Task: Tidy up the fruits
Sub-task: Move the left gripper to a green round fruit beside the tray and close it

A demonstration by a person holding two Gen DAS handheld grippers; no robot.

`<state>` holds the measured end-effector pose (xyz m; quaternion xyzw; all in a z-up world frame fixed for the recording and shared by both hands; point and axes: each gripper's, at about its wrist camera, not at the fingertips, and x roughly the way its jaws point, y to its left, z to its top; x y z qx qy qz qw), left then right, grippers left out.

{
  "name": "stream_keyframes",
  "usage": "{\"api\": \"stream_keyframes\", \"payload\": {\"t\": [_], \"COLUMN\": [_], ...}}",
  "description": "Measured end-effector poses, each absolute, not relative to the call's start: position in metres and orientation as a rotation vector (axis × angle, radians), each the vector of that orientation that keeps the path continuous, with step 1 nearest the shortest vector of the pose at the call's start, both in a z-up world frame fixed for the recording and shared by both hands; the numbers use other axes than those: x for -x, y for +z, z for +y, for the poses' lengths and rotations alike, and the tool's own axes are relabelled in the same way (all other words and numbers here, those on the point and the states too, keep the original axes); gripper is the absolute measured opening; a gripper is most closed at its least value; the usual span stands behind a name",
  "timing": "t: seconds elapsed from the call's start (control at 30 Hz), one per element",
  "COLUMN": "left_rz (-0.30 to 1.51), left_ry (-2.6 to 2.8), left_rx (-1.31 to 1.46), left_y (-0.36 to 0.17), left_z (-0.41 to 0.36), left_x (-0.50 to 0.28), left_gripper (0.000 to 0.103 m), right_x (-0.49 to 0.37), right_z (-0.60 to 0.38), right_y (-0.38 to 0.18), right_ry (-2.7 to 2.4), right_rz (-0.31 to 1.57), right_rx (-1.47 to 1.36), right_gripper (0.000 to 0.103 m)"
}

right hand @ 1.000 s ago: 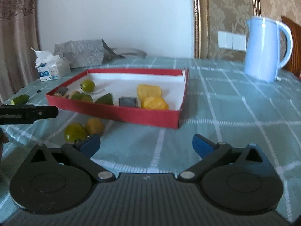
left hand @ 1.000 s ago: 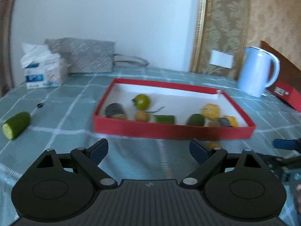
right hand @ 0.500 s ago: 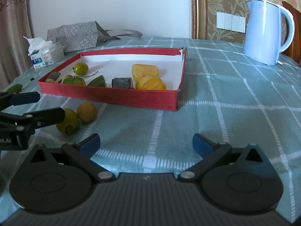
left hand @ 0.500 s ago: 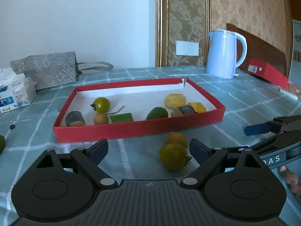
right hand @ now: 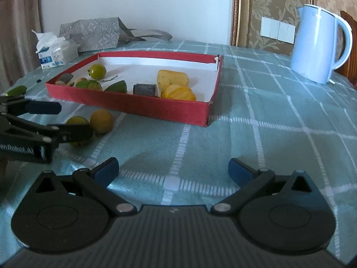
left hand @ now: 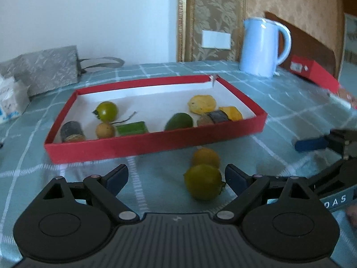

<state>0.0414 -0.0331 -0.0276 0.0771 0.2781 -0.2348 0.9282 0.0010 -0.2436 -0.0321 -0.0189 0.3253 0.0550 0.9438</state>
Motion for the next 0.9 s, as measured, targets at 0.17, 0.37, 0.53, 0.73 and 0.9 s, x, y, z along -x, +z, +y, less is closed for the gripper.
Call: {"api": "stream_keyframes", "payload": {"t": [0.17,0.37,0.53,0.73,0.9], "left_rz": [0.572,0.58,0.564,0.555,0.563], "left_ry": [-0.478,-0.539,-0.571,-0.58,-0.547], "left_rx": [-0.216,-0.247,-0.266,-0.277,-0.25], "left_y": [-0.03,-0.031,-0.031,-0.03,-0.03], "left_z": [-0.042,-0.043,-0.048,-0.049,-0.041], "left_x": [-0.042,-0.035,-0.033,-0.032,-0.031], "left_gripper": [0.093,0.059,0.049,0.039,0.038], "right_x": [-0.001,-0.001,-0.001,-0.001,-0.001], "right_z": [-0.244,-0.243,-0.243,-0.243,-0.242], "right_y": [-0.032,-0.032,-0.032,-0.032,-0.032], "right_ry": [0.112,0.111,0.109,0.109,0.109], "right_rz": [0.663,0.664,0.664,0.664,0.664], "right_rx": [0.039,0.041,0.045,0.045,0.046], "right_gripper": [0.103,0.103,0.103,0.103,0.103]}}
